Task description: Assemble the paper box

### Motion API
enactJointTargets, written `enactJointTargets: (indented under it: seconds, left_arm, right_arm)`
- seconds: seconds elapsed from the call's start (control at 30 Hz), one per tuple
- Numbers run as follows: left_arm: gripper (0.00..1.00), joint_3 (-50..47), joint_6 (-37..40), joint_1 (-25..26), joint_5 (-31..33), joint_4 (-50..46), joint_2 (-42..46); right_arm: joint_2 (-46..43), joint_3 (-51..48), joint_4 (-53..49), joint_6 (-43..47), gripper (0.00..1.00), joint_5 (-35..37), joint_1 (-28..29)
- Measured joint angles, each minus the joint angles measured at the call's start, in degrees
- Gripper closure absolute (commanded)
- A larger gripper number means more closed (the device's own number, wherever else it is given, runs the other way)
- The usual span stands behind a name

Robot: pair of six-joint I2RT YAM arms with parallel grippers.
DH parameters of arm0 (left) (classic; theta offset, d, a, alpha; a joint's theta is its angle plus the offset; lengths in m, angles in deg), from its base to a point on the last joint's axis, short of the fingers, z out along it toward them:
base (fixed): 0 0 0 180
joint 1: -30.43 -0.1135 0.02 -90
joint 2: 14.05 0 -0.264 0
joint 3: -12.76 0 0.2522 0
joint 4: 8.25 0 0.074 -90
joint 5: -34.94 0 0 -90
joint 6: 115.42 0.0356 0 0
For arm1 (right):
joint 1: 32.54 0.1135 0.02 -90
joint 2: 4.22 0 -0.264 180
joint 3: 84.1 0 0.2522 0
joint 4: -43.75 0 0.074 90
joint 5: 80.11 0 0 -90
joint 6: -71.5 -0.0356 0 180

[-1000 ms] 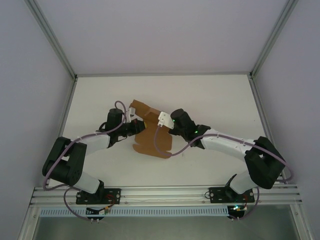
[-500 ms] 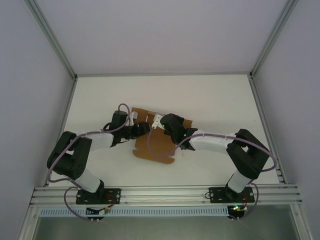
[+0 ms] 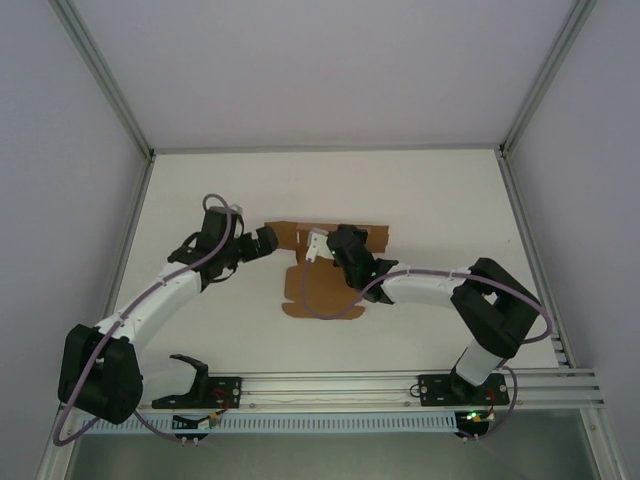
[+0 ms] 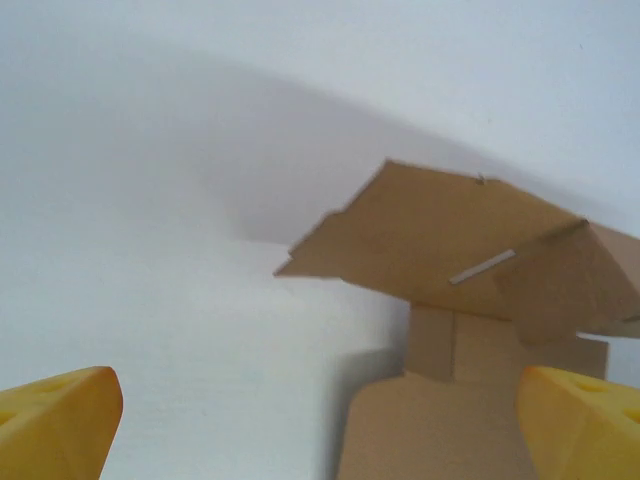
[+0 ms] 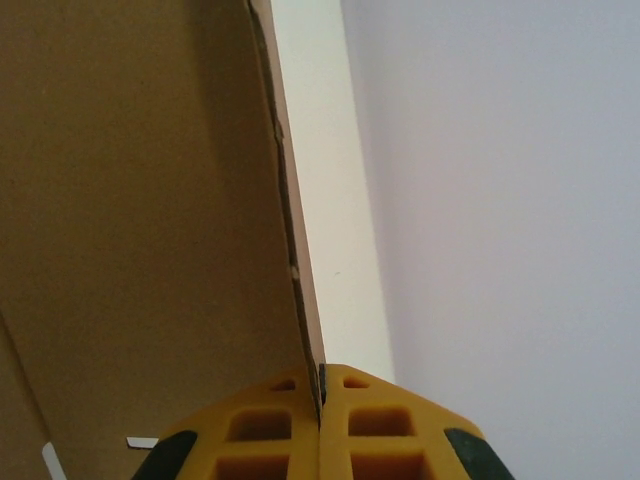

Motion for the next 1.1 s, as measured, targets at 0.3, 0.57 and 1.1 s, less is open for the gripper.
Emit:
enactJointTargets:
  seconds: [0.3, 0.57, 1.1]
  left_arm:
    - [0.0, 10.05, 15.91, -1.88, -3.65, -0.24, -8.61]
    - [0.01, 14.67, 34.4, -2.54, -14.71, -1.68, -15.63]
    - [1.0, 19.39, 43.08, -2.08, -18.84, -7.85, -25.09]
  right_arm:
    - [-0.44, -7.3, 12.79, 7.63, 1.0, -3.5, -0.74]
    - [2.38, -8.37, 22.29, 11.41, 1.0, -4.44, -0.83]
    - [2.36, -8.94, 19.56, 5.68, 1.0, -5.05, -1.81]
